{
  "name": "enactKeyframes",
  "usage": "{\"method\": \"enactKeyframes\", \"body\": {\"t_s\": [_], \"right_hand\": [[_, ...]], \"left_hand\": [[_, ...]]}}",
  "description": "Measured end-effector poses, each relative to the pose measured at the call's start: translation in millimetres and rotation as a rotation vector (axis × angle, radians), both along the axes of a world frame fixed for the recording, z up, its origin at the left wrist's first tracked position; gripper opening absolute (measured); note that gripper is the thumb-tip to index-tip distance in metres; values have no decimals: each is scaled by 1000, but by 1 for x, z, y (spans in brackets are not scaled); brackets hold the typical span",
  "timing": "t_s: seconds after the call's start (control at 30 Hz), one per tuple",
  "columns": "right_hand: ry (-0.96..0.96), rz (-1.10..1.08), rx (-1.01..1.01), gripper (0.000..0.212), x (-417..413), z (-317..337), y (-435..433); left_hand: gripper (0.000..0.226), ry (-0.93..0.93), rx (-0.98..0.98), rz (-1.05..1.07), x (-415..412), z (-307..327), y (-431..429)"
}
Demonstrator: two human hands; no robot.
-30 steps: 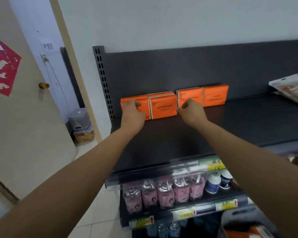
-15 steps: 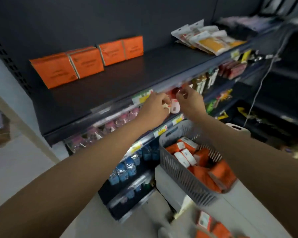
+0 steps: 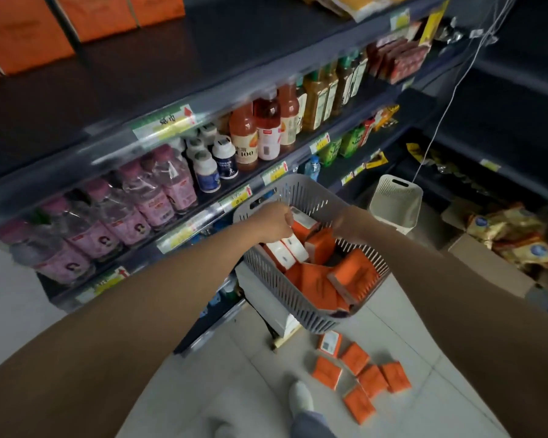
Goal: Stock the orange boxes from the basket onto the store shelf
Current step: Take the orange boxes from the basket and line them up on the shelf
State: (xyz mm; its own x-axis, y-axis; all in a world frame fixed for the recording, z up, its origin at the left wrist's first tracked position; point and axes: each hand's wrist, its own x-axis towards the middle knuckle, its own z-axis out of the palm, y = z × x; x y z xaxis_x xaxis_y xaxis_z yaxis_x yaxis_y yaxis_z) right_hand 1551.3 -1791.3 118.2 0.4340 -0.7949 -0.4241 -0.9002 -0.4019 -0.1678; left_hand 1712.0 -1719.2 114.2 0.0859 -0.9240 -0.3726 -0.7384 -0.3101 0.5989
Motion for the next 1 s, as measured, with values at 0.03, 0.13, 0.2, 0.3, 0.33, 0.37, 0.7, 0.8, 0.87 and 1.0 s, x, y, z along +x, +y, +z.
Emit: {"method": "enactKeyframes", "body": {"t_s": [0.03,0.13,0.2,0.3,0.33,0.37,0.7,0.8,0.87,1.0], "right_hand": [[37,39,3,34,-5,-6,-5],[154,125,45,35,-20,-29,-21],[188,149,88,40,-26,-45,-32],[246,206,159,43,-32,-69,-46],[272,230,182,44,-34,-76,-50],[290,259,208,45,-35,-82,-55],[533,480,378,65,-31,-138,-84],[555,473,396,67,-29,-148,-89],[554,447,400,67,-28,-150,-91],[415,246,436,41,-28,-133,-93]], "left_hand": [[13,2,38,2,-4,-10,-7],[9,11,153,21,-18,-37,-24],[21,-26,183,26,-25,-52,-33],[32,-130,204,-5,-30,-70,-43],[35,-175,204,-1,-30,-78,-46],[39,-213,199,9,-29,-85,-49],[51,-717,357,-249,-14,-137,-58],[54,-755,349,-281,-12,-145,-60],[53,-775,322,-294,-11,-146,-62],[31,-745,246,-244,-11,-137,-67]]}}
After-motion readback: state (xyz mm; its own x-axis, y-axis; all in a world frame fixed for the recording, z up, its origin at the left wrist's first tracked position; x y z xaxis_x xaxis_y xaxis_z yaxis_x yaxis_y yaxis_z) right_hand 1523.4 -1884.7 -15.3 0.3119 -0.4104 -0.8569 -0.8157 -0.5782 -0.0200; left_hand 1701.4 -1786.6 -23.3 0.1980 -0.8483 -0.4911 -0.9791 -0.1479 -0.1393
